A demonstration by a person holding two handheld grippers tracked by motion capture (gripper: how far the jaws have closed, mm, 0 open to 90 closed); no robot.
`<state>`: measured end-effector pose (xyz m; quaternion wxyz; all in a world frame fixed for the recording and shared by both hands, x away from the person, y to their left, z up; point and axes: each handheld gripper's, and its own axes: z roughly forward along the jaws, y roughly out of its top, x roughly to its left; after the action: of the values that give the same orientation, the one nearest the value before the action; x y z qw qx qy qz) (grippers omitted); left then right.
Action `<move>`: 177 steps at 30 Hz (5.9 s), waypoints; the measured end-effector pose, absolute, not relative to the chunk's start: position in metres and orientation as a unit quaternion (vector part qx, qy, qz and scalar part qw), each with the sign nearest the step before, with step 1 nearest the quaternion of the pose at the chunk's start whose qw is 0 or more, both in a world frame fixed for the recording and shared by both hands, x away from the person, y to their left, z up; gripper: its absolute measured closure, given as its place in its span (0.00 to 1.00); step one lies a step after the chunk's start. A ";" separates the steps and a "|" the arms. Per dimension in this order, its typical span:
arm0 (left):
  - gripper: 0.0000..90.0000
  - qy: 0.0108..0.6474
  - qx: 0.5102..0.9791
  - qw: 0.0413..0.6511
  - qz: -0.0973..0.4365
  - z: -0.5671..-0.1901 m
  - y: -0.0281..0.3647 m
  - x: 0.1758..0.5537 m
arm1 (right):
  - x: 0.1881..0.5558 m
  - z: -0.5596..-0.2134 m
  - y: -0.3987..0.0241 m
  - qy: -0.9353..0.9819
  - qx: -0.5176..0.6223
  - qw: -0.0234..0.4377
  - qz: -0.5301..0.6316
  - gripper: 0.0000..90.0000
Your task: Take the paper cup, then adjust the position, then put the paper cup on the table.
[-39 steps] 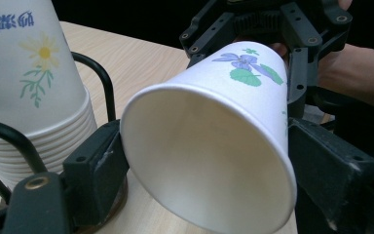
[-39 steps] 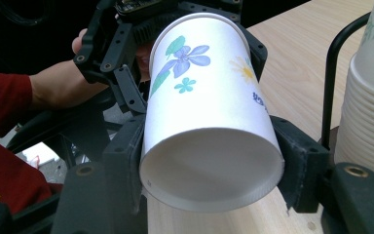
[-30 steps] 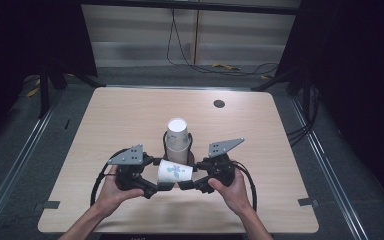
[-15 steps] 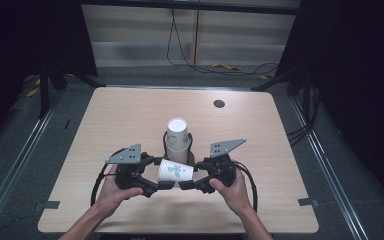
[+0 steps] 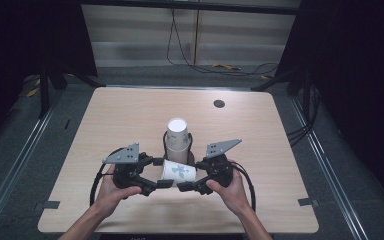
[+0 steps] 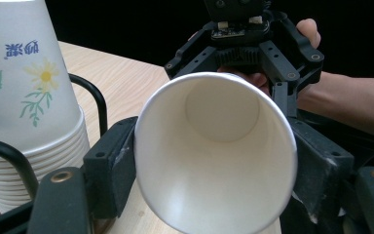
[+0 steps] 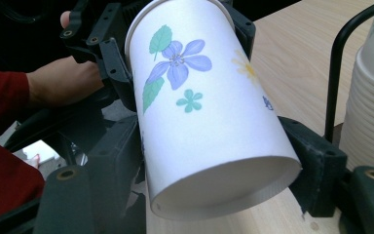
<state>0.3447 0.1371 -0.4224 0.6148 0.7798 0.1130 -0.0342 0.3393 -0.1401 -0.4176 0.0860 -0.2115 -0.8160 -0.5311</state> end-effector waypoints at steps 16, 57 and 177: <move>0.30 0.132 0.784 0.606 -0.027 -0.425 0.140 0.347 | 0.339 -0.416 -0.143 -0.820 -0.232 0.054 -0.520 0.20; 0.30 0.263 0.787 0.556 0.047 -0.412 0.240 0.388 | 0.325 -0.413 -0.192 -0.787 -0.361 -0.076 -0.494 0.17; 0.20 0.307 0.930 0.197 0.038 -0.424 0.165 0.499 | 0.307 -0.441 -0.202 -0.803 -0.372 -0.073 -0.461 0.19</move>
<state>0.4989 0.1651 -0.4243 0.1965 0.9304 0.3071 0.0383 0.3073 -0.2016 -0.4415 -0.0732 -0.3717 -0.8027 -0.4606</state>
